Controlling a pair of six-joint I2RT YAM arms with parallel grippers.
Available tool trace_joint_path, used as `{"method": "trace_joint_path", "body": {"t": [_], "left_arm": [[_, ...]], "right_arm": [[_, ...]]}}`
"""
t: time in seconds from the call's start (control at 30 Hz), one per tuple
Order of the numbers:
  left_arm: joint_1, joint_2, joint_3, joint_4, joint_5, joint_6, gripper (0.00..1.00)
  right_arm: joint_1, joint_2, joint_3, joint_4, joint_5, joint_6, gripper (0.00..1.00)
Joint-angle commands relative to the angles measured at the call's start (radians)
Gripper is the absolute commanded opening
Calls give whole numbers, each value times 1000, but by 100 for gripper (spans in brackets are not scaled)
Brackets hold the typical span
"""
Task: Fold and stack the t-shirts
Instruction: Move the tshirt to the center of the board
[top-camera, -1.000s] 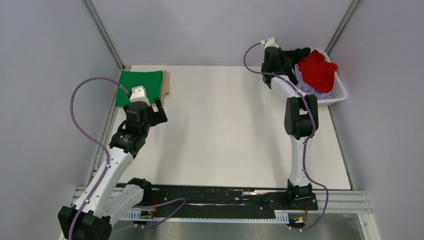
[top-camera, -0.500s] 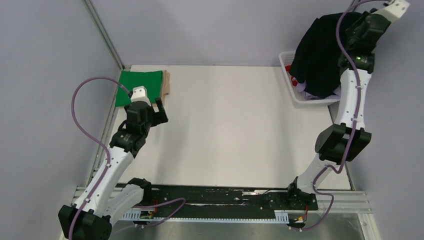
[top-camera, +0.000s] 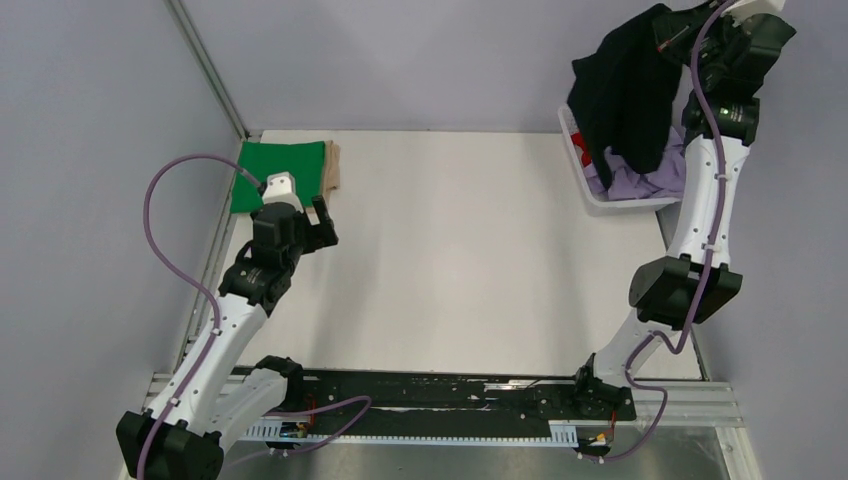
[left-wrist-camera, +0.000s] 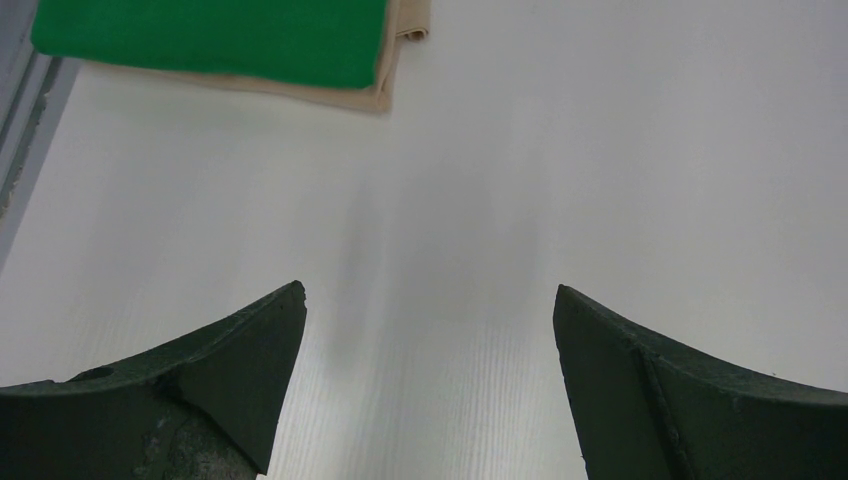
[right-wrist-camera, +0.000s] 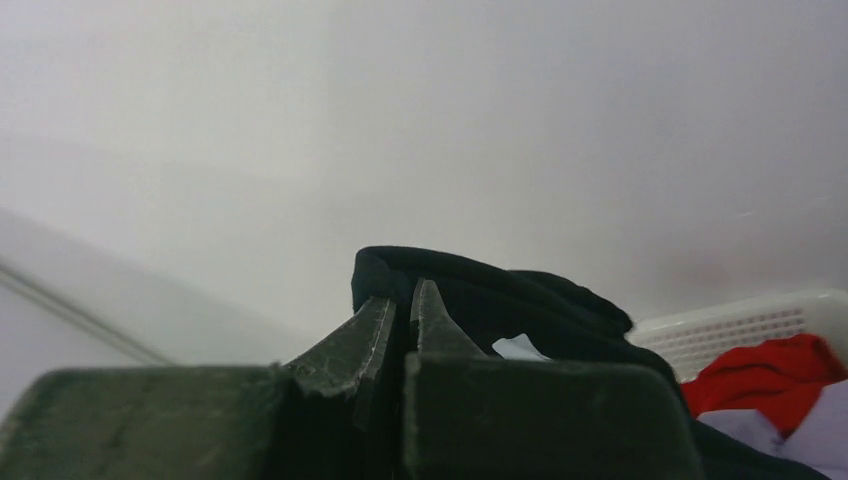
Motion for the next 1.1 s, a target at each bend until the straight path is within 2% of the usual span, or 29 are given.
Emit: {"method": "trace_joint_path", "body": {"t": [0.0,0.13,0.3,0.53,0.63,0.8,0.9,0.93,0.97,1.0,1.07], "left_arm": [[0,-31,51,22,16,-49,100],[0,-34,86,-32,-5,-123,100],[0,-56,113,-109,12,-205,100],[0,-74,152,-242,2,-254,100],[0,-80,157,-282,8,-265,100],[0,-90,130,-306,67,-277,100],[0,-62,105,-313,111,-284,100],[0,-53,89,-312,137,-285,100],[1,-34,73,-309,154,-284,100],[0,-25,66,-302,192,-280,100],[0,4,38,-272,247,-274,100]], "right_arm": [[99,-158,-45,27,-152,62,0],[269,-288,-165,14,-94,41,0],[546,-381,-290,-26,33,57,0],[952,-438,-439,-46,540,-49,0],[1008,-430,-500,-83,655,1,0],[1001,-367,-654,-132,865,114,0],[925,-274,-677,-216,853,177,0],[882,-229,-670,-251,814,186,6],[839,-185,-663,-265,769,184,18],[797,-146,-652,-276,730,177,37],[745,-87,-633,-293,719,156,91]]}}
